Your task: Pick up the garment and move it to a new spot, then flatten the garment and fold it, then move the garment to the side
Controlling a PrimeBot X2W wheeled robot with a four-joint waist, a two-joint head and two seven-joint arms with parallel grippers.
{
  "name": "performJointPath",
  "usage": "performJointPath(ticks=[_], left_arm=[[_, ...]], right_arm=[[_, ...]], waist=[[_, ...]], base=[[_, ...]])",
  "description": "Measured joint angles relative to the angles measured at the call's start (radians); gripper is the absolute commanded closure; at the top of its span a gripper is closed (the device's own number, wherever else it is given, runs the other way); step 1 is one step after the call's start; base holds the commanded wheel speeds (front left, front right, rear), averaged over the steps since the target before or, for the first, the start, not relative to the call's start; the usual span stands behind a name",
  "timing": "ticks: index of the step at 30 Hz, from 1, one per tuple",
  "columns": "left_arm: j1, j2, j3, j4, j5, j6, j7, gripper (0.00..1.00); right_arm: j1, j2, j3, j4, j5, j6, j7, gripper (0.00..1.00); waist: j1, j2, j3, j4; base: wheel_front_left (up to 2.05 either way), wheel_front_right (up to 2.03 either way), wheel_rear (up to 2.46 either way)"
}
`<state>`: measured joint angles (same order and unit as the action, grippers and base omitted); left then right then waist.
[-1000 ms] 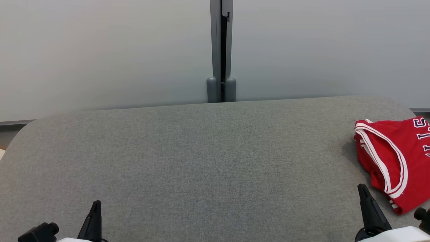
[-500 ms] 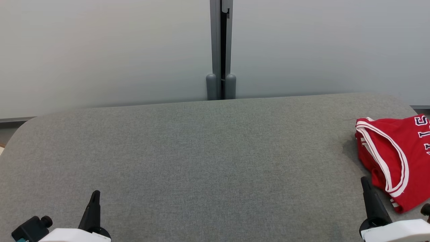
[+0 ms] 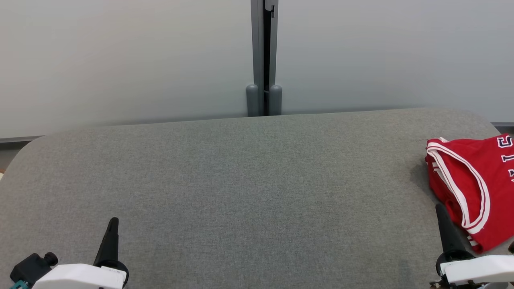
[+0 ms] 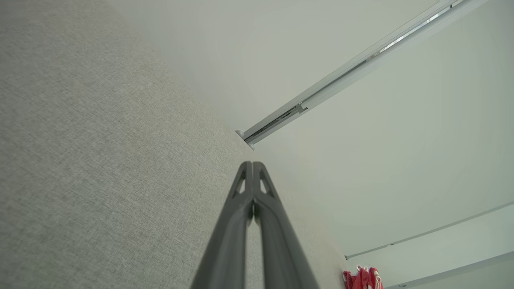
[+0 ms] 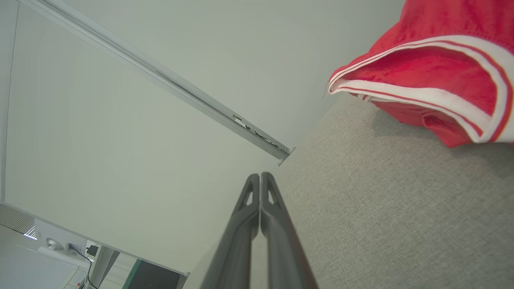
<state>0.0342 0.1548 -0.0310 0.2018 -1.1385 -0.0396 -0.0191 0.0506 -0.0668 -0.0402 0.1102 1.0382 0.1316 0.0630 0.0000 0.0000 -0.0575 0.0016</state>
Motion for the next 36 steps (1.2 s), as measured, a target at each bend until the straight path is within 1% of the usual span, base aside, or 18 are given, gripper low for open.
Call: performJointPath(ticks=[19,36], left_arm=[[-0.044,-0.038,0.050,0.015,-0.168,-0.031,0.045,1.00],[-0.083,-0.065,0.086,0.026,-0.287,-0.053,0.079,1.00]], right_arm=[[-0.053,-0.002,-0.014,0.045,0.210,-0.001,0.008,1.00],[-0.093,-0.002,-0.025,0.080,0.360,-0.001,0.016,1.00]], waist=[[0.0000,0.0000,0.018,0.000],[0.0000,0.0000,0.033,-0.001]], base=[[0.00,0.00,0.00],[0.00,0.00,0.00]])
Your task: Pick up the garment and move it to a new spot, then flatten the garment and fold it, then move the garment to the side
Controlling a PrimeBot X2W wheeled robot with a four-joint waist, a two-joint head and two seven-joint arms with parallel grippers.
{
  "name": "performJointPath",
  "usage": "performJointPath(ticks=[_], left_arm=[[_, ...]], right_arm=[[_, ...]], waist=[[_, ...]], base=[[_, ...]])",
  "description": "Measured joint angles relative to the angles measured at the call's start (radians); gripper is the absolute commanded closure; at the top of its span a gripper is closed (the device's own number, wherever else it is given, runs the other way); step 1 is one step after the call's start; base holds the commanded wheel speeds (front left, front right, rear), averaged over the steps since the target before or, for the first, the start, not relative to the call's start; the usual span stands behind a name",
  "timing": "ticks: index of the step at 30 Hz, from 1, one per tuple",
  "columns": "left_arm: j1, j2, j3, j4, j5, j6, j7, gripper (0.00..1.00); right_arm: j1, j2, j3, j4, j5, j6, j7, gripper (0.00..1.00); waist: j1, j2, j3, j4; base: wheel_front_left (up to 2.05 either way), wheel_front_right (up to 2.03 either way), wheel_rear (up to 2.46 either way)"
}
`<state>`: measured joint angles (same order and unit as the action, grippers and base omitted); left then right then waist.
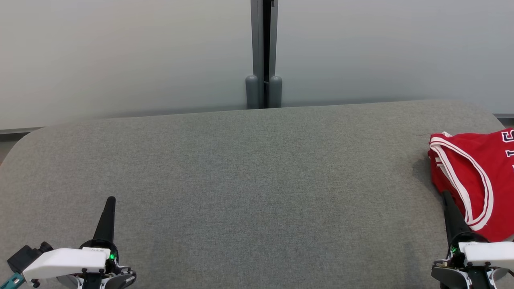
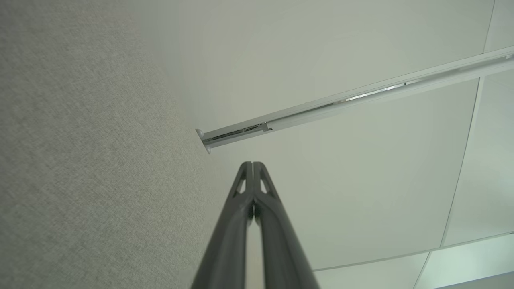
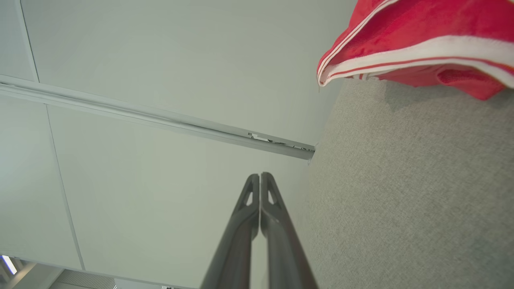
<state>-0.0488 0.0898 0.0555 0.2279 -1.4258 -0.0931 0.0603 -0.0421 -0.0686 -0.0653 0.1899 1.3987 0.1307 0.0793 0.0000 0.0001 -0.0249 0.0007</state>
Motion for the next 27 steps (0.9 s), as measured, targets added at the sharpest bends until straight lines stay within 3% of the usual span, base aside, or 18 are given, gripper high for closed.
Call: performJointPath(ticks=[27], left_arm=[[-0.043,-0.035,0.048,0.015,-0.153,-0.029,0.045,1.00]], right_arm=[[-0.051,0.001,-0.020,0.046,0.192,0.000,0.010,1.00]], waist=[[0.0000,0.0000,0.023,-0.001]], base=[[0.00,0.00,0.00]])
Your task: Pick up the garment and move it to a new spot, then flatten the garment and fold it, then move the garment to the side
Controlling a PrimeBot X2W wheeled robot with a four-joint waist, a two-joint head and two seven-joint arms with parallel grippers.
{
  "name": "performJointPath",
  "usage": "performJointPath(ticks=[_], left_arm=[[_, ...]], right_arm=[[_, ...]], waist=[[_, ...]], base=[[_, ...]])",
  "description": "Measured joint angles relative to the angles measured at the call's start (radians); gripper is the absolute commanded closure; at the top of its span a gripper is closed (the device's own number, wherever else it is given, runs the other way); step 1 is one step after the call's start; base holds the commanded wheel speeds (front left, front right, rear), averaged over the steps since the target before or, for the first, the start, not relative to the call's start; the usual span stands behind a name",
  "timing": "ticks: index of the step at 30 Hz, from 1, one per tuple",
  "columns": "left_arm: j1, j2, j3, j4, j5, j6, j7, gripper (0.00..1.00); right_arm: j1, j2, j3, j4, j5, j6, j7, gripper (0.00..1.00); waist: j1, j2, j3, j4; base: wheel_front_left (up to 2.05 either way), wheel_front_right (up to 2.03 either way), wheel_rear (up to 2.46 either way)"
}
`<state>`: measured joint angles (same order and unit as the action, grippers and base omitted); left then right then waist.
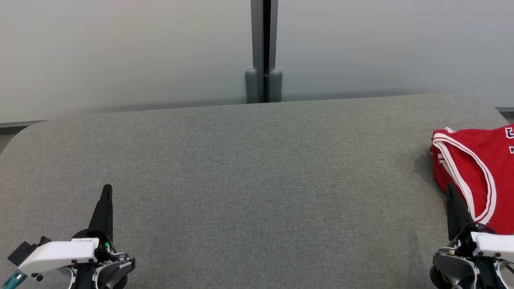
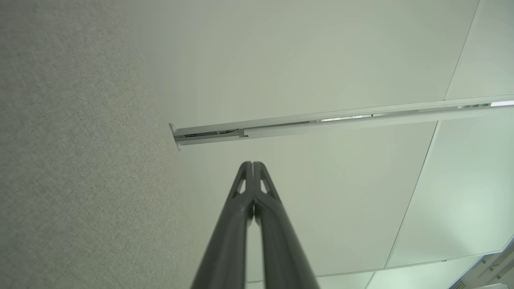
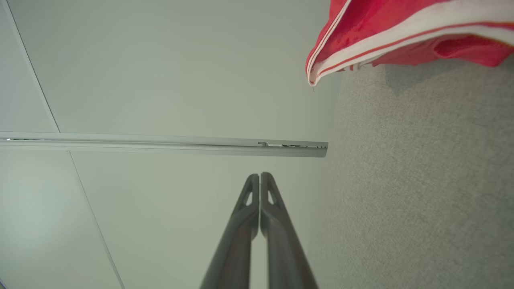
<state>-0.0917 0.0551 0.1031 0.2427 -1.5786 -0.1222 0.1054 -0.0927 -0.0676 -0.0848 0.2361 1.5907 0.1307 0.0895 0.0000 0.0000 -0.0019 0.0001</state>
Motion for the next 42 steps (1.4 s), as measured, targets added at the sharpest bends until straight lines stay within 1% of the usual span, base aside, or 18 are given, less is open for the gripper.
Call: performJointPath(ticks=[7,42], left_arm=[[-0.013,-0.007,0.010,0.003,-0.034,-0.008,0.008,1.00],[-0.014,-0.007,0.011,0.003,-0.034,-0.008,0.009,1.00]], right_arm=[[-0.011,0.000,-0.003,0.008,0.042,0.000,0.002,1.00],[-0.011,0.007,-0.012,0.009,0.036,0.000,0.009,1.00]], waist=[[0.0000,0.0000,0.005,0.000],[0.0000,0.0000,0.005,0.000]], base=[[0.00,0.00,0.00],[0.00,0.00,0.00]])
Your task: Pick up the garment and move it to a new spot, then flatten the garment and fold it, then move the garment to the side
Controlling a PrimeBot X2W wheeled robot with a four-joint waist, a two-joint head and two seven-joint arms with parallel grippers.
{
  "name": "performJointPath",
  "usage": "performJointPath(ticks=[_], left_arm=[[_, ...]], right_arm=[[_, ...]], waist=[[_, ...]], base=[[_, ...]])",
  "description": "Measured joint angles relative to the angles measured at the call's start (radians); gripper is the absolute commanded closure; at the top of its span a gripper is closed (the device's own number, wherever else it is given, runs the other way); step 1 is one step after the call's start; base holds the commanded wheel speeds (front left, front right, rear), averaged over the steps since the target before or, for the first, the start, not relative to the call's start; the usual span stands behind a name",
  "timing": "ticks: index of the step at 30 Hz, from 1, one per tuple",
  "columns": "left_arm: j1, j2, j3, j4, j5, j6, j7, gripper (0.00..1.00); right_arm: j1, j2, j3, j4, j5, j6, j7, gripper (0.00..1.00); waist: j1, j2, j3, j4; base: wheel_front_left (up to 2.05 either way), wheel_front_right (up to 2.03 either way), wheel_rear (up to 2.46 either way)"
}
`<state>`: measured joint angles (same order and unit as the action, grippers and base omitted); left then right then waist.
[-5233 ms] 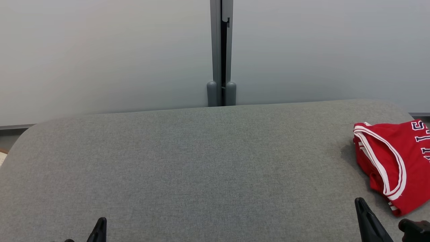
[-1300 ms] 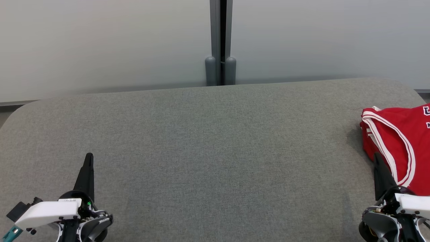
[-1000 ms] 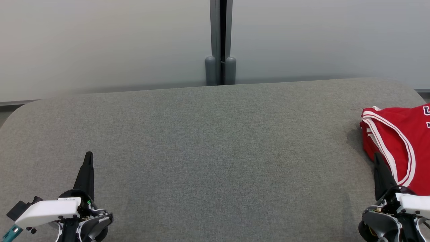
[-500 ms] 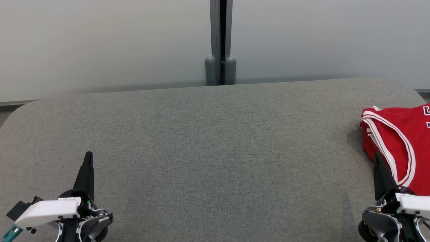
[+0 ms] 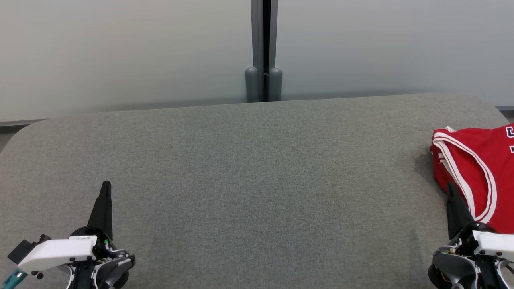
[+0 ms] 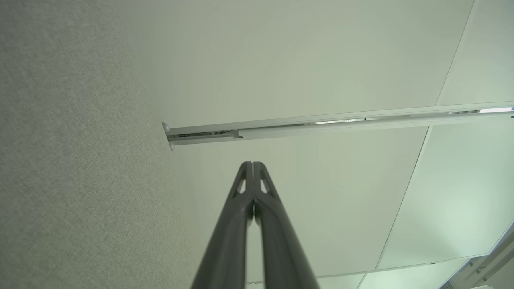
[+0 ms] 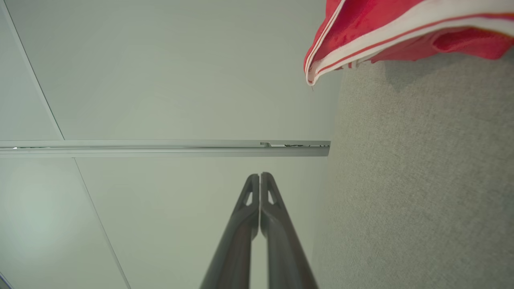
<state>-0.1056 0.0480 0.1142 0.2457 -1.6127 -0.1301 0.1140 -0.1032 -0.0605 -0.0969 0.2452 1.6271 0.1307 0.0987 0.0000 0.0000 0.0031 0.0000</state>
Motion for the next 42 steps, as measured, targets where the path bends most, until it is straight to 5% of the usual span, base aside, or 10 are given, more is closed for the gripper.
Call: performJointPath(ticks=[42], left_arm=[[0.000,0.000,0.000,0.000,0.000,0.000,0.000,1.00]], right_arm=[[0.000,0.005,-0.008,0.000,-0.006,0.000,0.006,1.00]], waist=[[0.0000,0.0000,0.000,0.000]], base=[[0.00,0.00,0.00]])
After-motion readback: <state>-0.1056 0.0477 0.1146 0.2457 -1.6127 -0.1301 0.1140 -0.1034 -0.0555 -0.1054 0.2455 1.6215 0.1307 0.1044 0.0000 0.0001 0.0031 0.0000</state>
